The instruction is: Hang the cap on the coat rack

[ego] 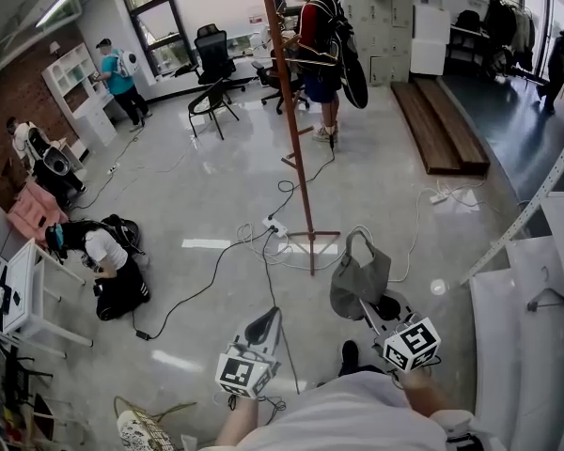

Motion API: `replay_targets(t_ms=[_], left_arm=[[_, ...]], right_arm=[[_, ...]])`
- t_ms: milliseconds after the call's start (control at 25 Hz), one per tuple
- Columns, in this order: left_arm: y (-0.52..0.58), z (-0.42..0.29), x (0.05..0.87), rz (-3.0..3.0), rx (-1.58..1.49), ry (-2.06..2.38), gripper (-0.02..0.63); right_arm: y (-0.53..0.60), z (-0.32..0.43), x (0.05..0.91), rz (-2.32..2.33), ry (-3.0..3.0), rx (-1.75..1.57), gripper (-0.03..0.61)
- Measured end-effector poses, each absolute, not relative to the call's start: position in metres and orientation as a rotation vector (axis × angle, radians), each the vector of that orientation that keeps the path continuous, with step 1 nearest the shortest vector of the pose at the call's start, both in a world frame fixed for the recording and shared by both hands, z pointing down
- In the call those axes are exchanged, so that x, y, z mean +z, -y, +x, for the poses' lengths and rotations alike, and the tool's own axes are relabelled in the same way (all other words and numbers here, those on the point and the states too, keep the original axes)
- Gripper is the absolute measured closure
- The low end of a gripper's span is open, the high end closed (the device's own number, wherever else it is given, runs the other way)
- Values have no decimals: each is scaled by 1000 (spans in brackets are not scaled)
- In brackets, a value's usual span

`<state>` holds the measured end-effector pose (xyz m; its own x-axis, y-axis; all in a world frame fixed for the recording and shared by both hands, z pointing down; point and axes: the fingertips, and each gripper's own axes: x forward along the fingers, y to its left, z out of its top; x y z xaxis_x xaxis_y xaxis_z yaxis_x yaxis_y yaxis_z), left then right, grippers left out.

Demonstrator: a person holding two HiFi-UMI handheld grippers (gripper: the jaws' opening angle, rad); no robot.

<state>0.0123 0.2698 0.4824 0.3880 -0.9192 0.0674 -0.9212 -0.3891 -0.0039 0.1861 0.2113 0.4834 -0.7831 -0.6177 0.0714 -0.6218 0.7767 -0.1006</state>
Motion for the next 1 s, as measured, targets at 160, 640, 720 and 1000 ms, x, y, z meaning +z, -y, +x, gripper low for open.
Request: replay_targets(t_ms=[160, 640, 720, 1000], left_arm=[[-252, 7, 484, 2577, 107, 1733, 603], [-154, 2, 482, 2534, 116, 1801, 603], [-136, 4, 482, 2522, 112, 1814, 603], [-76, 23, 489, 2491, 98, 1855, 603]], right_arm=[[-190, 180, 484, 1002, 2943, 183, 537], [-88, 171, 484, 918, 2974, 178, 537], [-69, 172, 483, 900, 2980, 176, 537], [-6, 185, 489, 833, 2999, 164, 537]])
